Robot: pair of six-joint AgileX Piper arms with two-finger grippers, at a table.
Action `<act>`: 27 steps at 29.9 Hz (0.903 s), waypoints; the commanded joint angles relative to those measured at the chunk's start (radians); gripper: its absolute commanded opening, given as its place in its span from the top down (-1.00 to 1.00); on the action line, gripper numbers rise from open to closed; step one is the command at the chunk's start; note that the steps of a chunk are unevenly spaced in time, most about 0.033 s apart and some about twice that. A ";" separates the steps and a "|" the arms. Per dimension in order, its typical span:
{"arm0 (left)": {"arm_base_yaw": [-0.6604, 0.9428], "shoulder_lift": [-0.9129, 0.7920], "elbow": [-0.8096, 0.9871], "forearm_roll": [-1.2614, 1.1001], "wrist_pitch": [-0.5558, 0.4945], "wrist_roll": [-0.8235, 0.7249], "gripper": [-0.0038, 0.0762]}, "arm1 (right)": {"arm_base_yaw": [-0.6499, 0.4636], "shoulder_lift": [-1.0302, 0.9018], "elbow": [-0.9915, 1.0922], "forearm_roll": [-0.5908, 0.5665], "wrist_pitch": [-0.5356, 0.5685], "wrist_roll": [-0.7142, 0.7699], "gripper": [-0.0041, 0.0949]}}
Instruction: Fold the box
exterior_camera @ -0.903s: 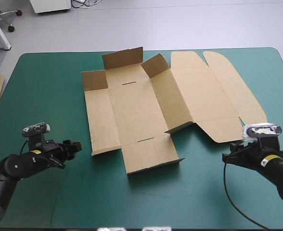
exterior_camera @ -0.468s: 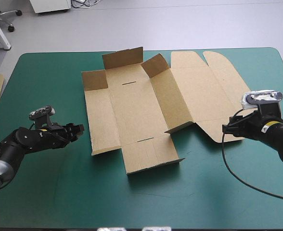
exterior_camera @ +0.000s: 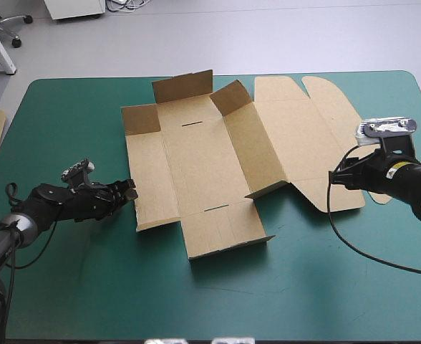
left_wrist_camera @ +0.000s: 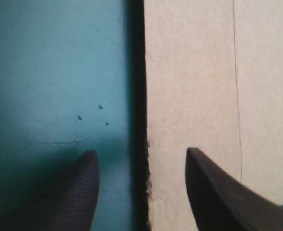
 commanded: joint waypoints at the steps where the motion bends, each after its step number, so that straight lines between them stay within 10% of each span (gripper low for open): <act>1: -0.001 0.021 -0.032 -0.155 -0.017 0.089 -0.09 | -0.011 -0.017 -0.037 -0.002 -0.046 -0.008 -0.26; 21: -0.001 0.220 -0.032 -0.788 0.306 0.636 -0.06 | -0.011 -0.017 -0.037 0.003 -0.005 -0.008 -0.26; 27: -0.001 0.220 -0.041 -0.762 0.262 0.636 0.44 | -0.011 -0.017 -0.037 0.003 -0.005 -0.008 -0.26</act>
